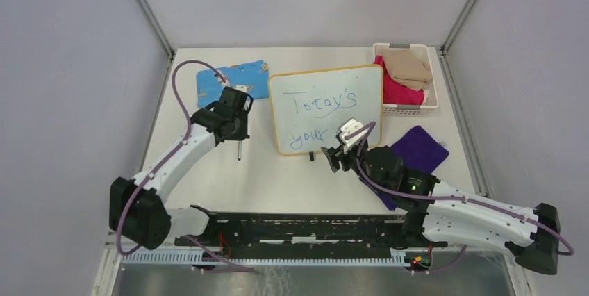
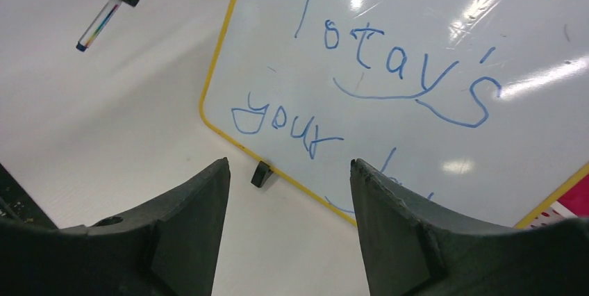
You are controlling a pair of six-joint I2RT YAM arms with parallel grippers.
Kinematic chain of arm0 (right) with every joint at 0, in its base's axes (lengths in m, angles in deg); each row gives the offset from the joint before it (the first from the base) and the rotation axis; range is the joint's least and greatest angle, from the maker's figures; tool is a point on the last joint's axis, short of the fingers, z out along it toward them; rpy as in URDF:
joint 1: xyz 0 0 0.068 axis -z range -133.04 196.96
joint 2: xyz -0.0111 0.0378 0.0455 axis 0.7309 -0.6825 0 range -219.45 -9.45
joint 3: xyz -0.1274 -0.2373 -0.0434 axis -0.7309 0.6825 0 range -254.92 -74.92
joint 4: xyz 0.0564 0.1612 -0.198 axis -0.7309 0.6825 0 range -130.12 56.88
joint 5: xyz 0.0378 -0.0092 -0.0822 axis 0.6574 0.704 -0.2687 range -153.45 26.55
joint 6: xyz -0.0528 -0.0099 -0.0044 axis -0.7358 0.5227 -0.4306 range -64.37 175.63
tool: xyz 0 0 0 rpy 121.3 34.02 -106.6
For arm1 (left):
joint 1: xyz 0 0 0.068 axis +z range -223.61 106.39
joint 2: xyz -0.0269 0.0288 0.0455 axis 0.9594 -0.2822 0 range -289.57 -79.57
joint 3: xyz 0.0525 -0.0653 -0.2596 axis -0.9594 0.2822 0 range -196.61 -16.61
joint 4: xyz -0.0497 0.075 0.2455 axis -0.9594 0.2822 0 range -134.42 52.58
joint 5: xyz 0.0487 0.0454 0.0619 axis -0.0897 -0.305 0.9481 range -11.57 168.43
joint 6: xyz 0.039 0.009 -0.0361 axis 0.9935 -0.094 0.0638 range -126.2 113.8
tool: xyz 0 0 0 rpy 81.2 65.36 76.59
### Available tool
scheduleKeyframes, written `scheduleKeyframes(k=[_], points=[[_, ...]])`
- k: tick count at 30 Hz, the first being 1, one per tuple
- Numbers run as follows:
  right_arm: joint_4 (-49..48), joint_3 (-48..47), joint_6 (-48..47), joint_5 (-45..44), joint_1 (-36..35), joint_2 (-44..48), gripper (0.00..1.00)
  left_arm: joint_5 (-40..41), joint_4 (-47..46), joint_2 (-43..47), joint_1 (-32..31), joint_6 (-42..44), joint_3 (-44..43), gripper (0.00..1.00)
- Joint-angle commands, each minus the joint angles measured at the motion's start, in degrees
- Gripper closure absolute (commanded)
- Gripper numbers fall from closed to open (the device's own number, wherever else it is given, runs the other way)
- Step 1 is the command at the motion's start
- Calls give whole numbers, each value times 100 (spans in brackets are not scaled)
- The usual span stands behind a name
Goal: Write a sentence on the whiteboard
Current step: Place the whiteboard marker at the center of the board.
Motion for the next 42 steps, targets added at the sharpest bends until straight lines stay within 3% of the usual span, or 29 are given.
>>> scheduleKeyframes(k=[1,5,14,36,42], points=[[-314,42,-328,-800,12,207,30,-913,-425,-840,454,-32,-98,98],[-303,197,-365,-1258,9,399,29,-1103,-641,-1368,793,-62,-169,98],[-154,297,-385,-1395,13,810,29,-1458,-1174,-2326,1096,-309,-179,98],[90,202,-422,-1526,11,720,30,-1590,-1535,-2797,1106,-264,82,98],[94,189,-386,-1524,14,729,29,-1596,-1564,-2857,1107,-219,93,91]])
